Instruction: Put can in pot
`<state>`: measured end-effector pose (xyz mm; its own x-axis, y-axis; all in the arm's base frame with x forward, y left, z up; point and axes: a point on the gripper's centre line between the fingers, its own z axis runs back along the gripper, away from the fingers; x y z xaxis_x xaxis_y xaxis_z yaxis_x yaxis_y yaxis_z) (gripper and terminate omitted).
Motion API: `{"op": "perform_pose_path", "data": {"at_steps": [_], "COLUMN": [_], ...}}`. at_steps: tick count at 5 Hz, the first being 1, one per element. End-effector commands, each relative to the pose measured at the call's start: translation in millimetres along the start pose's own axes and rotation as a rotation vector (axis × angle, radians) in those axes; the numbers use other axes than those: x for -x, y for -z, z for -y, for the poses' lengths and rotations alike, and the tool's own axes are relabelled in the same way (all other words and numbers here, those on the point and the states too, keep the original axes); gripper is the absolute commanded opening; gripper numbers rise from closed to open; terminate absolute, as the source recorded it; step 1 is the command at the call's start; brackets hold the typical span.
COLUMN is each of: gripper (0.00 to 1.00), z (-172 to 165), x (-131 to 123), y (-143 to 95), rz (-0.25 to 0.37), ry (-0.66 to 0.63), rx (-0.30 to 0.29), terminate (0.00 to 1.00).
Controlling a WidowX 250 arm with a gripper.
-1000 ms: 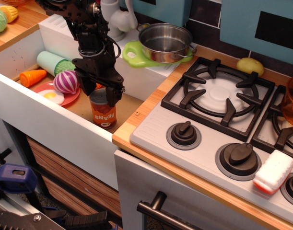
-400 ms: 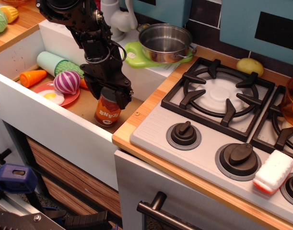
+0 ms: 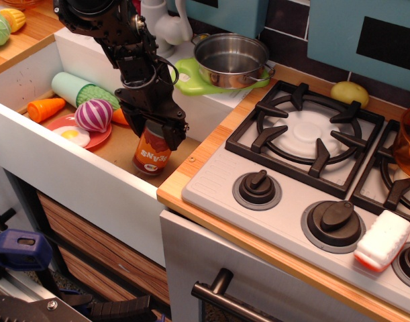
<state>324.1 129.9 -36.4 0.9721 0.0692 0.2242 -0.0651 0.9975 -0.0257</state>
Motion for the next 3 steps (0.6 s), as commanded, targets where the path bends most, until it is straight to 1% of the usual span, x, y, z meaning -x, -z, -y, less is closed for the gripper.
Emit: {"op": "perform_pose_path", "data": {"at_steps": [1,2,3], "gripper": [0.00,0.00,0.00], "z": [-4,3,16], "x": [1,-16,-37], "y": [-11,-53,-96], "rz": [0.001,0.006,0.091], "ry": [-0.002,0.046,0.089], "rx": [-0.018,-0.050,-0.105], "terminate": [0.00,0.00,0.00]}}
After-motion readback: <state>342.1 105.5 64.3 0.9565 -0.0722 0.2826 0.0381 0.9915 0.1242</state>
